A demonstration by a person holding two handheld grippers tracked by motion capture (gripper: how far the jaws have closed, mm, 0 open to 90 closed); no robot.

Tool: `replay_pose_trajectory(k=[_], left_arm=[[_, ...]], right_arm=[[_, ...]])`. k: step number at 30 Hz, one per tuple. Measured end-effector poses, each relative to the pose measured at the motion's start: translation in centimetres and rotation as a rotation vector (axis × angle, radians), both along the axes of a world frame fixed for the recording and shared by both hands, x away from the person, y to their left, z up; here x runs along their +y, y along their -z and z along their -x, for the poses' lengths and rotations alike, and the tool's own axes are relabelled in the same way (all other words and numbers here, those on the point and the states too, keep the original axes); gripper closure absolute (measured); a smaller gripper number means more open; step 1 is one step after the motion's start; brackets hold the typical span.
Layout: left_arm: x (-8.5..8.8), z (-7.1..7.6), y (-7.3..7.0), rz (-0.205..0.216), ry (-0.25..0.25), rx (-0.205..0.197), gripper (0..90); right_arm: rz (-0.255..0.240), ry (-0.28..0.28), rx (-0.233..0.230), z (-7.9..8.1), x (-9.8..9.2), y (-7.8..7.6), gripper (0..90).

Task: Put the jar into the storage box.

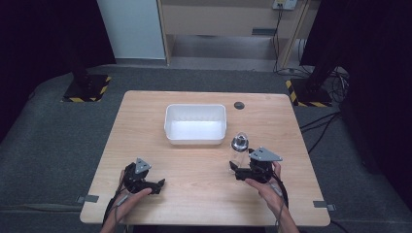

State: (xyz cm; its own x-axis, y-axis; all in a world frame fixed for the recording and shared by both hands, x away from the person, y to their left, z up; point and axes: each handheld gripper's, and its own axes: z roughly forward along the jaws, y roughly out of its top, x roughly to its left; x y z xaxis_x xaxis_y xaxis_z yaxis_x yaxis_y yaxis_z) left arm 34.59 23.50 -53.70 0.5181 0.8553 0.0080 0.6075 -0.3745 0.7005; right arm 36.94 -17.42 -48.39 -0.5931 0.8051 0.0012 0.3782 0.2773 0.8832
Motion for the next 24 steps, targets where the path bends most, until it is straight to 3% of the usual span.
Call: replay_pose_trajectory(k=[9, 19, 24], left_arm=[[0.0, 0.0, 0.0, 0.0, 0.0, 0.0, 0.0], [0.0, 0.0, 0.0, 0.002, -0.001, -0.001, 0.0], [0.0, 0.0, 0.0, 0.0, 0.0, 0.0, 0.0]], right_arm=[[-0.014, -0.013, 0.003, -0.6, 0.7, -0.1, 17.7], [-0.03, -0.009, 0.002, -1.5, 0.7, 0.2, 30.3], [-0.022, -0.019, -0.008, -1.5, 0.7, 0.3, 31.2]])
